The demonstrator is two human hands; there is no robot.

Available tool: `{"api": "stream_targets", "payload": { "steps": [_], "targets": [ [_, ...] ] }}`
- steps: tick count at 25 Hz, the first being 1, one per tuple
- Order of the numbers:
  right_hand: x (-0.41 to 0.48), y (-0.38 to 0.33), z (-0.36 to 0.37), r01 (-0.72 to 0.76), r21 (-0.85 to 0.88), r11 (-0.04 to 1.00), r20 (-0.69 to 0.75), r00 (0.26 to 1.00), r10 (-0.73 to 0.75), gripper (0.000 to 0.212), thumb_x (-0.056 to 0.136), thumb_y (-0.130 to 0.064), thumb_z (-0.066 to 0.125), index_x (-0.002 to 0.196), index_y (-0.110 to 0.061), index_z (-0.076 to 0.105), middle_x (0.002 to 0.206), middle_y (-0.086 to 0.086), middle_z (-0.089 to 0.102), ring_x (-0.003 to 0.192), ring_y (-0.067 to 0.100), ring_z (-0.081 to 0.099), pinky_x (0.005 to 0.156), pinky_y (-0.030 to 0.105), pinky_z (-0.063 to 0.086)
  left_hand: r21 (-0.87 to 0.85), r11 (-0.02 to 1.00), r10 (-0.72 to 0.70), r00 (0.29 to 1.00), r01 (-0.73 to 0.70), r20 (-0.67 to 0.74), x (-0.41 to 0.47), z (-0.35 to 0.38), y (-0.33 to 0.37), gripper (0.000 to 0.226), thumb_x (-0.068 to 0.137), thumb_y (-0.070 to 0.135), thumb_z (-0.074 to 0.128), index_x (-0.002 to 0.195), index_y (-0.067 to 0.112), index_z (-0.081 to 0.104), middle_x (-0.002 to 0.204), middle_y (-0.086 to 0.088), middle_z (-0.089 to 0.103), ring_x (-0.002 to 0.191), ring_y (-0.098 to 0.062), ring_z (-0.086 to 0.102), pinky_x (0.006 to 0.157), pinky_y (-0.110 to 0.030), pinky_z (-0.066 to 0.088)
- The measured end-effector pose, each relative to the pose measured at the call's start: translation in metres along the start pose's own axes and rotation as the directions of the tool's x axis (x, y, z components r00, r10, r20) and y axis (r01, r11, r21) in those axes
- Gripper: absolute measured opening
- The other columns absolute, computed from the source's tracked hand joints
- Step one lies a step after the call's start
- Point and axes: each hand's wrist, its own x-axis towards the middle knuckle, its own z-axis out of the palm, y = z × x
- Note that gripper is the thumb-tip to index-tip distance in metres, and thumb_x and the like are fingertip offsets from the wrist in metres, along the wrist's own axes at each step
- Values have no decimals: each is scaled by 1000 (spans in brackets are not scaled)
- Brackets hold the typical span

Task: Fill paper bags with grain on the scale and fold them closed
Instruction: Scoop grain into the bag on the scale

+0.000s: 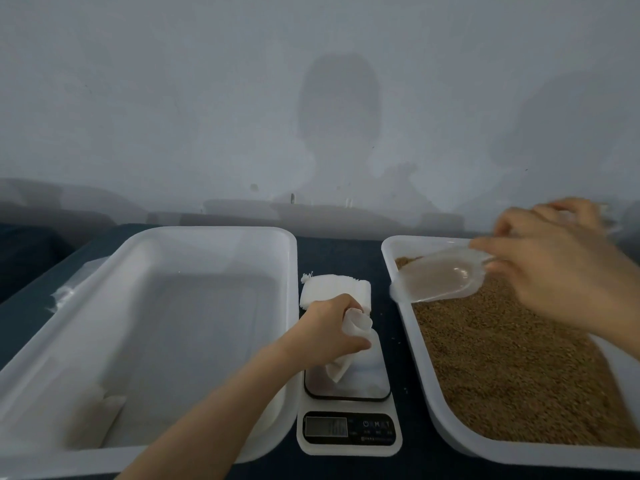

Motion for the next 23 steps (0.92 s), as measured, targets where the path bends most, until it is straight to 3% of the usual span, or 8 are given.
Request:
{"api": "stream_targets", "payload": {
  "steps": [3,5,8,11,14,17,20,23],
  "targets": [
    [-33,45,42,-68,-1,998,169,983,67,44,52,-16,89,91,-28,75,74,-6,56,72,28,60,92,51,31,-11,1000,18,1000,-18,-1,-2,-1,1,48,77,37,75,118,26,52,114,6,59,102,-14,57,89,-30,52],
    [-60,68,71,-62,27,998,285,957,52,52,48,-20,90,94,-38,72,76,-19,47,72,20,58,93,62,35,-18,1000,20,1000,-20,2,-2,-1,2,48,77,37,75,118,26,52,114,5,59,103,-14,57,90,-30,52],
    [-101,83,107,-75,122,990,388,922,22,68,49,-30,88,104,-56,57,88,-37,36,81,1,44,101,58,27,-13,1000,19,1000,-19,7,-3,-1,1,48,77,37,75,118,26,52,113,6,59,102,-14,57,88,-29,52],
    [-129,78,132,-119,187,975,434,900,27,83,45,-27,90,112,-54,49,89,-37,35,83,1,43,101,60,29,-21,1000,19,1000,-19,-6,-3,-1,1,47,76,37,75,116,28,53,110,7,60,99,-12,57,83,-24,52],
    [-139,65,132,-146,217,965,447,894,35,71,47,-24,89,103,-55,58,88,-35,34,84,1,39,101,61,28,-21,1000,22,1000,-22,-7,-2,-2,0,47,75,39,75,115,28,53,110,7,60,99,-11,57,84,-25,52],
    [-133,44,119,-163,239,957,392,918,59,56,53,-29,85,99,-53,63,91,-35,37,87,1,40,104,47,21,-18,999,27,1000,-27,-3,-1,-1,-3,46,75,40,75,114,30,53,108,9,59,98,-10,57,81,-22,51],
    [-128,23,110,-202,306,930,346,934,89,58,50,-26,87,96,-52,65,86,-34,43,82,3,45,93,37,23,-17,999,33,999,-34,-3,0,-1,-5,45,74,40,76,112,31,54,107,12,59,97,-8,57,77,-18,48],
    [-132,26,116,-353,386,852,429,886,173,61,60,-22,84,95,-64,56,85,-29,52,85,5,50,92,42,31,-21,999,42,999,-42,2,-1,-2,-8,46,74,40,76,114,31,53,107,14,59,97,-8,57,78,-16,48]
  ]
}}
